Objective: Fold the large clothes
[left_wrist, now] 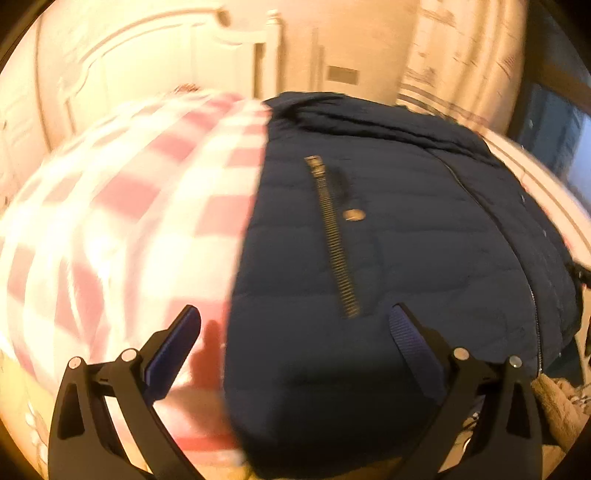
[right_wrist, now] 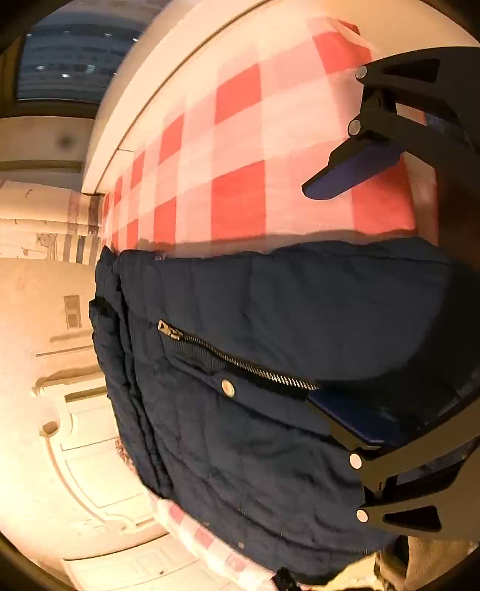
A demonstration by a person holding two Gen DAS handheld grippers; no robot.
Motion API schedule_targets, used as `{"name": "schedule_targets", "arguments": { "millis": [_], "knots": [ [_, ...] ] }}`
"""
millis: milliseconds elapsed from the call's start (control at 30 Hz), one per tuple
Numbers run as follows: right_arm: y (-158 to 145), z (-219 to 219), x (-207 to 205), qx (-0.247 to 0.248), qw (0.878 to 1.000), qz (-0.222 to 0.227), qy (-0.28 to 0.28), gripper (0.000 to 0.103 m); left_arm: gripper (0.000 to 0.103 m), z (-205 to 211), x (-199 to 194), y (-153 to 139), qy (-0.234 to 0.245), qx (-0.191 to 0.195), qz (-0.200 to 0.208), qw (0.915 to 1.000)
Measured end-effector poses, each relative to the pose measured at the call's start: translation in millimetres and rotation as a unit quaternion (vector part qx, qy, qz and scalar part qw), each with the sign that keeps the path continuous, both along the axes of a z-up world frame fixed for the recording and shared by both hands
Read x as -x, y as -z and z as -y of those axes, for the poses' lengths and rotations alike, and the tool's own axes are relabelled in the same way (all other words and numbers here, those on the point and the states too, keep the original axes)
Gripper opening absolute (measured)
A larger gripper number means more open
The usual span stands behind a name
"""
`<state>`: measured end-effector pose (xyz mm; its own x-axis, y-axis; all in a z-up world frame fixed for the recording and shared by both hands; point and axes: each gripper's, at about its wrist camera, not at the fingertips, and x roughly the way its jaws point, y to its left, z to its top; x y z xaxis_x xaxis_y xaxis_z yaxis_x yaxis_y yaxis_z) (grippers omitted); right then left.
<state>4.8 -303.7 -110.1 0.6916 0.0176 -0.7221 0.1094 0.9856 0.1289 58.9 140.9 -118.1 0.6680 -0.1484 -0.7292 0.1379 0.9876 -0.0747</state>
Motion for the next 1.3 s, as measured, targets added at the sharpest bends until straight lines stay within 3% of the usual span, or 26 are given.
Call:
{"name": "schedule_targets", "arguments": {
  "millis": [100, 333, 400, 533, 633, 700, 933, 1067, 1100, 1133, 1167, 1200, 1233, 1300],
  "knots": [
    [-1.0, -3.0, 11.0, -0.005, 1.0, 0.005, -0.01, 0.098, 0.101, -14.4, 9.9, 3.5, -0.002, 0.026, -0.005, 0.9996],
    [10.2, -8.4, 32.1, -0.003, 0.999, 0.014, -0.038, 0.098, 0.1, -1.4, 29.6, 6.5, 0.03, 0.004, 0.001, 0.9995],
    [11.3, -8.8, 37.0, -0.011, 0.999, 0.013, -0.041, 0.098, 0.087, 1.0, 27.3, 3.4, 0.036, 0.021, 0.0, 0.9991],
    [9.5, -17.5, 33.8, -0.014, 0.998, 0.021, -0.061, 0.096, 0.087, 13.4, 16.3, 3.6, 0.036, 0.007, -0.007, 0.9993],
    [10.4, -24.3, 22.1, -0.001, 0.997, 0.035, -0.063, 0.082, 0.084, 18.7, 5.4, 3.2, 0.036, 0.011, -0.002, 0.9993],
    [10.1, -25.3, 14.4, -0.025, 0.996, 0.046, -0.074, 0.072, 0.075, 23.8, 0.5, 2.4, 0.042, 0.013, 0.0, 0.999],
    [9.1, -23.3, 23.8, -0.023, 0.995, 0.03, -0.089, 0.072, 0.079, 19.6, 7.2, 3.0, 0.062, 0.003, -0.006, 0.998],
    [10.2, -24.9, 25.9, -0.013, 0.995, 0.028, -0.091, 0.073, 0.093, 28.7, 5.9, 5.8, 0.068, -0.008, -0.005, 0.9976],
    [10.7, -26.0, 22.6, -0.013, 0.995, 0.031, -0.09, 0.073, 0.092, 35.0, 3.3, 7.0, 0.065, -0.019, -0.003, 0.9977],
    [10.9, -27.1, 20.7, -0.015, 0.995, 0.034, -0.089, 0.072, 0.088, 40.0, 1.1, 7.2, 0.068, -0.022, 0.001, 0.9974],
    [10.9, -29.4, 16.3, -0.022, 0.995, 0.04, -0.092, 0.066, 0.07, 43.8, -1.0, 6.2, 0.073, -0.022, 0.006, 0.9971],
    [10.6, -30.8, 13.8, -0.034, 0.994, 0.047, -0.098, 0.048, 0.057, 46.2, -4.3, 3.6, 0.078, -0.016, 0.007, 0.9968],
    [10.8, -32.4, 11.3, -0.04, 0.993, 0.058, -0.097, 0.043, 0.035, 45.6, -8.0, 0.2, 0.087, 0.006, -0.001, 0.9962],
    [10.4, -29.7, 13.2, -0.046, 0.991, 0.076, -0.096, 0.031, 0.024, 42.3, -10.3, -5.3, 0.094, 0.031, -0.005, 0.995]
  ]
}}
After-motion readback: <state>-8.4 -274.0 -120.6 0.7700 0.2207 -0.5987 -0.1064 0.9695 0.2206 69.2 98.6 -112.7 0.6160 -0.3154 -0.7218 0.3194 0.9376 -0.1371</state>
